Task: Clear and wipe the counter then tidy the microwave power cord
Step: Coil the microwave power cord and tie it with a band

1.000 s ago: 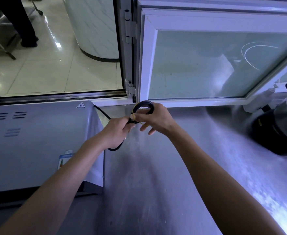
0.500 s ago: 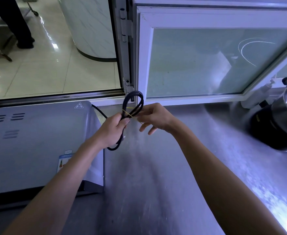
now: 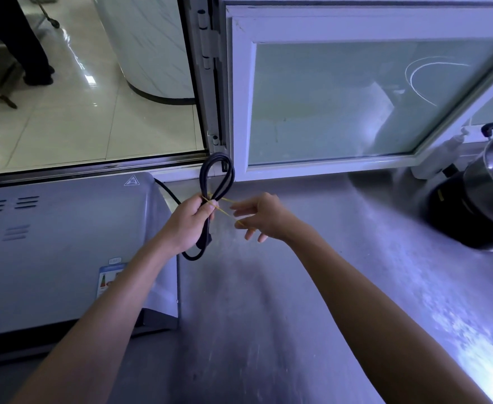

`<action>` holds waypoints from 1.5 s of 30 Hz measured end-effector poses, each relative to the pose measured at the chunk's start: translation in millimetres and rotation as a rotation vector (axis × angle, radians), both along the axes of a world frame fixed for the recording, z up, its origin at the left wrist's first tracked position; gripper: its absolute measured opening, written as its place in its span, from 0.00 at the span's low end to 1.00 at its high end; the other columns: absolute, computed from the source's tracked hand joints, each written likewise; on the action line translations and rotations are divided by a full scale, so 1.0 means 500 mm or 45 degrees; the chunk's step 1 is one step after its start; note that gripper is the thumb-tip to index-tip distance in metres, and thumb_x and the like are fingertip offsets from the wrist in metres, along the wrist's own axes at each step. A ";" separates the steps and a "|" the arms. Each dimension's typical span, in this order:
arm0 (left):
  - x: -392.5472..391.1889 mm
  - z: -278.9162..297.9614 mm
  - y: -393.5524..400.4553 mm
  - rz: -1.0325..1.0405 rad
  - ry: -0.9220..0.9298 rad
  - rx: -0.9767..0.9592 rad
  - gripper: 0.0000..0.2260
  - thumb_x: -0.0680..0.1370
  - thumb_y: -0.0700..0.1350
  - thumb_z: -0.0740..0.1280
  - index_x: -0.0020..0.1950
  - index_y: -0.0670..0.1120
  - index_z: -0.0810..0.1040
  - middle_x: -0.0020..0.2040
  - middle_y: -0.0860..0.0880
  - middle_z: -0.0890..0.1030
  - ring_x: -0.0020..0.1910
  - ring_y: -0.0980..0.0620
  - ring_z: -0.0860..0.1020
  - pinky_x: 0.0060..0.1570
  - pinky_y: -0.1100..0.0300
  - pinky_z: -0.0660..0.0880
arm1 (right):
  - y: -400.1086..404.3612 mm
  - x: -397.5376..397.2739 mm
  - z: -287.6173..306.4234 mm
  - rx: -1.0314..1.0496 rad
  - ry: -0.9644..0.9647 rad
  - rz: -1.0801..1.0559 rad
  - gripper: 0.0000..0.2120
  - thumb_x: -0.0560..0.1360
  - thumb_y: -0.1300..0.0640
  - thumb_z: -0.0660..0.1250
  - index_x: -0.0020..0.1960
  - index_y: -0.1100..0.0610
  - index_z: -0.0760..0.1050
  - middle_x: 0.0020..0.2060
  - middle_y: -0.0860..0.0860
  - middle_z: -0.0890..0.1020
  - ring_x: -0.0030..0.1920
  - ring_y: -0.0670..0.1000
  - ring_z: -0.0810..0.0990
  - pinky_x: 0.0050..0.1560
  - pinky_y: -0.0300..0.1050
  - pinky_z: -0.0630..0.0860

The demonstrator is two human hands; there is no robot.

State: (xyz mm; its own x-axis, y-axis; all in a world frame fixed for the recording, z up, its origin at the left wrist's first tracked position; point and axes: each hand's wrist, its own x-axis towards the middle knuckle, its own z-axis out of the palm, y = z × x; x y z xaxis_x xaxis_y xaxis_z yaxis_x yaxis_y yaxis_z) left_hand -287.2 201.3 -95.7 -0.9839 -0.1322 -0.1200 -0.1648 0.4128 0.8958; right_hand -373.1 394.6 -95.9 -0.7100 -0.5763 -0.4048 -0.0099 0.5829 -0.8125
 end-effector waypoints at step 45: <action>0.009 -0.006 -0.007 -0.228 0.351 -0.514 0.06 0.81 0.47 0.61 0.44 0.49 0.71 0.35 0.49 0.75 0.35 0.49 0.73 0.38 0.53 0.69 | 0.008 0.123 0.025 -1.231 -0.771 -0.660 0.22 0.76 0.48 0.66 0.67 0.55 0.76 0.64 0.48 0.80 0.32 0.40 0.76 0.26 0.37 0.77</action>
